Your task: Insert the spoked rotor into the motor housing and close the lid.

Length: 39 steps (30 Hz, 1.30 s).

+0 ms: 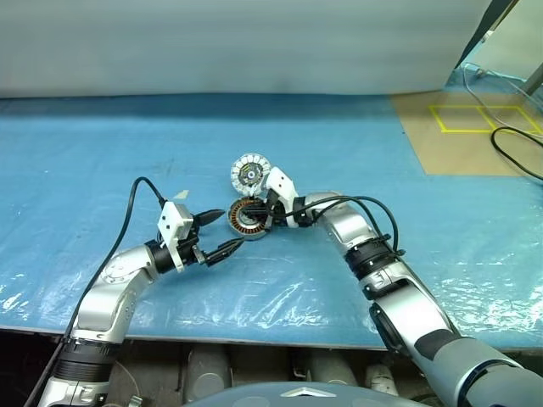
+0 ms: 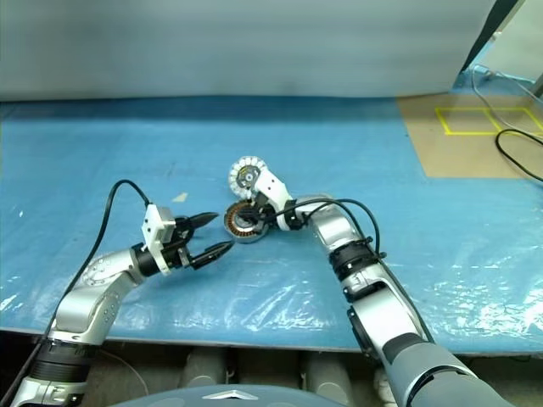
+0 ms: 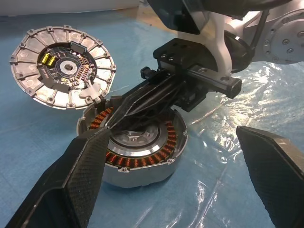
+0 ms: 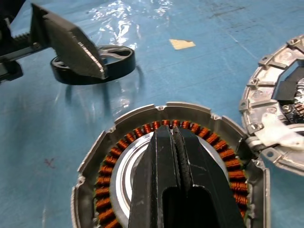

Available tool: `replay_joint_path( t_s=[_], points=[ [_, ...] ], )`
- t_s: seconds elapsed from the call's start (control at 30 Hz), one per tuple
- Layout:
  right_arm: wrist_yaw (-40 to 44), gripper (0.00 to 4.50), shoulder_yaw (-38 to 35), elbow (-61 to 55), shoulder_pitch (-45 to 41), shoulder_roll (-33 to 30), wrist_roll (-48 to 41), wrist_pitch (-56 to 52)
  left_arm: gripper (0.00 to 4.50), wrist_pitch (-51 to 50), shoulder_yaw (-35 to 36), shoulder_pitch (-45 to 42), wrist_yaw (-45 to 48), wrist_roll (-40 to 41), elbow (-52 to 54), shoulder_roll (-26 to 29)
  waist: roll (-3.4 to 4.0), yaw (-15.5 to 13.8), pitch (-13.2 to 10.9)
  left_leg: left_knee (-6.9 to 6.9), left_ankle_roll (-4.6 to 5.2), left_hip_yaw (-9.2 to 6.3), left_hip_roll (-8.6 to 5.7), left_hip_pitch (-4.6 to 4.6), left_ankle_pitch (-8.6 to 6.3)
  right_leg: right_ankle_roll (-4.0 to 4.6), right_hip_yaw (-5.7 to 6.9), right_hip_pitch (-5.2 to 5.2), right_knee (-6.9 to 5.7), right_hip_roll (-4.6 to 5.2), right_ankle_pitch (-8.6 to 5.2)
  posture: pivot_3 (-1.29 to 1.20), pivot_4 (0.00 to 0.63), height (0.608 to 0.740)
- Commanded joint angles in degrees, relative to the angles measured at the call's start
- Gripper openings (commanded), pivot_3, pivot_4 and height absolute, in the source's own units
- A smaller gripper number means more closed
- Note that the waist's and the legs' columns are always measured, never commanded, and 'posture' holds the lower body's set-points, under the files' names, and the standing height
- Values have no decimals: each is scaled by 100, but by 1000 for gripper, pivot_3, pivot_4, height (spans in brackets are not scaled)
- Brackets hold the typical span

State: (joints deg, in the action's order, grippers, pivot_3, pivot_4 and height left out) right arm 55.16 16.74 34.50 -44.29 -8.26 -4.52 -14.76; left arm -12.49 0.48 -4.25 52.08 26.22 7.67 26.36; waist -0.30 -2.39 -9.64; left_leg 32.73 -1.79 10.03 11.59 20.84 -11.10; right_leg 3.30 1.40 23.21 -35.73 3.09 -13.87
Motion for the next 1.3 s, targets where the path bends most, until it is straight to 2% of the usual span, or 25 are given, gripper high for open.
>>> replay_joint_path(
  t_s=[0.03, 0.33, 0.6, 0.73, 0.83, 0.9, 0.97, 1.07, 1.17, 1.3],
  points=[
    [100, 29, 108, 130, 19, 49, 80, -390, 4500, 17, 23, -15, 1, 23, 162, 23, 0, -1, 0, 0, 0, 0, 0, -3, 0, 0, 0, -2, 0, 0, 0, 0, 150, 740],
    [186, 29, 545, -203, 202, -210, 578, 145, 4500, 27, 40, -12, -16, 18, 143, 21, -1, -6, 1, -1, -1, 0, 0, -5, 0, 0, 0, -4, 2, 0, 0, 0, 150, 740],
    [-249, 29, 729, 521, 325, -240, 1045, 593, 4500, 39, 41, -60, -2, 10, 89, 22, 1, -10, 8, -3, -1, 0, -1, -20, -1, 0, -3, -18, 3, 1, 0, 0, 150, 740],
    [-477, 29, 935, 752, 391, -335, 1385, 1025, 4500, 35, 55, -71, 3, 12, 77, 37, 11, -13, 15, -8, 16, 0, -2, -78, -13, 0, -7, -68, 5, 5, -1, 0, 150, 740],
    [-354, 29, 777, 681, 403, -276, 1182, 966, 4500, 31, 61, -69, 11, 14, 78, 48, 13, -21, 17, -19, 18, -5, -7, -122, -14, -16, -10, -105, 9, 16, -10, 0, 150, 740],
    [-151, 29, 367, 418, 342, -119, 632, 617, 4500, 33, 62, -71, 14, 14, 78, 52, 13, -23, 18, -31, 19, -6, -12, -130, -14, -36, -14, -109, 15, 20, -22, 0, 150, 740],
    [93, 29, -71, 56, 218, 7, 45, 294, 4500, 39, 62, -74, 17, 12, 69, 51, 13, -16, 17, -34, 19, -6, -11, -122, -14, -9, -14, -103, 18, 19, -7, 0, 150, 740],
    [287, 29, -392, -485, 102, 79, -438, -121, 4500, 45, 57, -73, 24, 11, 62, 52, 13, -13, 17, -33, 19, -4, -9, -65, -12, -2, -14, -48, 19, 16, -2, 0, 150, 740],
    [339, 29, -323, -961, 169, 80, -491, -343, 4500, 51, 42, -87, 31, 6, 44, 44, 11, 0, 16, -23, 19, -3, -3, 26, 13, -1, -9, 38, 7, 3, 4, 0, 150, 740],
    [351, 29, -115, -1187, 337, 19, -333, -317, 4500, 62, 19, -128, 33, -7, 17, 25, 11, -13, 16, -33, 16, 2, 12, 46, 11, -13, 6, 58, 1, -8, 11, 0, 150, 740]
  ],
)
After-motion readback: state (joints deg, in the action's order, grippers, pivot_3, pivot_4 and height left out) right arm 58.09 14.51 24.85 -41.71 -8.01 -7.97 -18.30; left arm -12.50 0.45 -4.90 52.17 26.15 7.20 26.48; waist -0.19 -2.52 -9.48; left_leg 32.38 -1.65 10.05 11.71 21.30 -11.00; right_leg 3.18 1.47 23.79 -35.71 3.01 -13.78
